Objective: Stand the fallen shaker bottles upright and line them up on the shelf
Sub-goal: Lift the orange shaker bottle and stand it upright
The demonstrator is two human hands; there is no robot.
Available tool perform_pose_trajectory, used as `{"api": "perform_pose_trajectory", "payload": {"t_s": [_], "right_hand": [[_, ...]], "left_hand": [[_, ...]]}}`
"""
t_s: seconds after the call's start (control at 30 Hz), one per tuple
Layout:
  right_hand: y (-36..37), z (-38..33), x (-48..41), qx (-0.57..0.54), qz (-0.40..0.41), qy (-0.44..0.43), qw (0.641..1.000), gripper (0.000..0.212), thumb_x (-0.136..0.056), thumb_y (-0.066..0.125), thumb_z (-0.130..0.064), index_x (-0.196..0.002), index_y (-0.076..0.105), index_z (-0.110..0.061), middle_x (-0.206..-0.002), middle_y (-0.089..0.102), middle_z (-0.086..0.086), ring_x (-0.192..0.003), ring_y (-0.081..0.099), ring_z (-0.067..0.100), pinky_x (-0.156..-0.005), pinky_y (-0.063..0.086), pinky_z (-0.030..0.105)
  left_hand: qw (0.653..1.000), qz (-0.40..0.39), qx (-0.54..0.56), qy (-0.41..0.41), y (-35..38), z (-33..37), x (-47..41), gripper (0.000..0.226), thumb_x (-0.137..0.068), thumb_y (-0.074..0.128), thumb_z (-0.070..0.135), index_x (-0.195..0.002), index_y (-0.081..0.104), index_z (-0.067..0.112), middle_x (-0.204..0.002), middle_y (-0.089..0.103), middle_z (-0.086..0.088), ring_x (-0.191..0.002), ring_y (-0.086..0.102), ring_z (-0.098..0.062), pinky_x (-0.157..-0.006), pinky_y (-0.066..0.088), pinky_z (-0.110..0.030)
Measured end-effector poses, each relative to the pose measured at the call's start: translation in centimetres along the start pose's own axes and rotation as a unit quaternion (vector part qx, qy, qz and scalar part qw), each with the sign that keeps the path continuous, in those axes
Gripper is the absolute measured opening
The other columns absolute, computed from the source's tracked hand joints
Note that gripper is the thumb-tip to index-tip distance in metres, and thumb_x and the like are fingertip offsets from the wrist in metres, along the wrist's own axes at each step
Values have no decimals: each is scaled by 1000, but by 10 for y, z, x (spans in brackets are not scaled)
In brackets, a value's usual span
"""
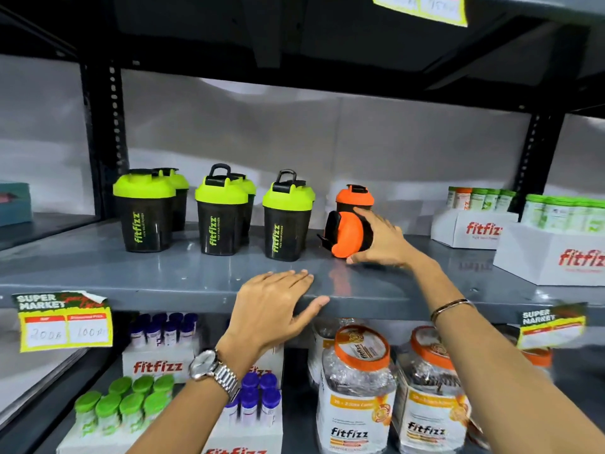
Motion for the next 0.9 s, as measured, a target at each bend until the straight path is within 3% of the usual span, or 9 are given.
{"api": "perform_pose_trajectory", "payload": {"t_s": [0.17,0.4,0.5,0.6,0.67,0.77,0.83,0.9], "right_hand": [[2,8,-8,6,6,-18,1000,103,-59,81,-32,-145,25,-24,-147,40,5,-132,38,31,-105,27,42],[5,4,-10,39,80,-22,996,90,-53,80,-44,-132,39,-30,-135,52,2,-121,47,29,-92,38,41],[2,0,-12,-82,162,39,983,90,-49,81,-46,-127,40,-29,-129,56,1,-117,51,25,-88,43,39],[-2,-3,-14,-231,203,118,944,86,-48,79,-52,-120,42,-26,-114,55,-6,-103,54,17,-79,42,34],[-2,-1,-14,-308,193,151,919,83,-51,79,-50,-119,42,-21,-110,53,-6,-102,54,17,-80,44,33],[1,4,-13,-388,162,177,890,77,-61,79,-42,-123,43,-13,-120,58,6,-106,58,22,-80,49,35],[2,4,-12,-409,150,176,883,74,-66,77,-39,-125,42,-10,-124,58,11,-101,58,21,-69,45,28],[3,2,-13,-405,140,177,886,78,-66,78,-39,-128,39,-11,-128,54,11,-104,55,21,-77,46,30]], "left_hand": [[1000,9,2,-5,1,1,-1,48,-84,45,53,-96,75,18,-97,75,2,-90,70,-12,-77,56,-31],[1000,17,4,-12,4,2,0,47,-83,46,53,-95,76,19,-96,75,3,-90,70,-11,-77,56,-30],[1000,18,5,-10,4,1,1,47,-83,46,53,-95,76,19,-97,75,3,-91,70,-11,-77,56,-31],[1000,18,2,-6,5,1,0,48,-83,45,54,-96,76,19,-97,75,3,-90,70,-11,-77,56,-30],[1000,19,3,-8,6,0,0,48,-83,45,54,-95,76,19,-97,75,3,-90,70,-11,-76,56,-31],[1000,18,7,-10,6,0,-1,48,-84,45,54,-95,76,19,-97,75,3,-91,70,-11,-77,56,-31],[1000,14,9,-11,6,-1,0,48,-84,44,54,-96,75,19,-98,75,3,-91,70,-11,-78,56,-31],[1000,14,11,-11,6,-1,0,48,-84,44,54,-96,75,19,-98,75,3,-92,70,-11,-78,56,-31]]}}
Point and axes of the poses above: each hand's wrist, its own x-axis away from the middle knuckle, its own y-axis out of the palm, z = x × y, the point moved 1 cm from there along -x, towards the middle knuckle
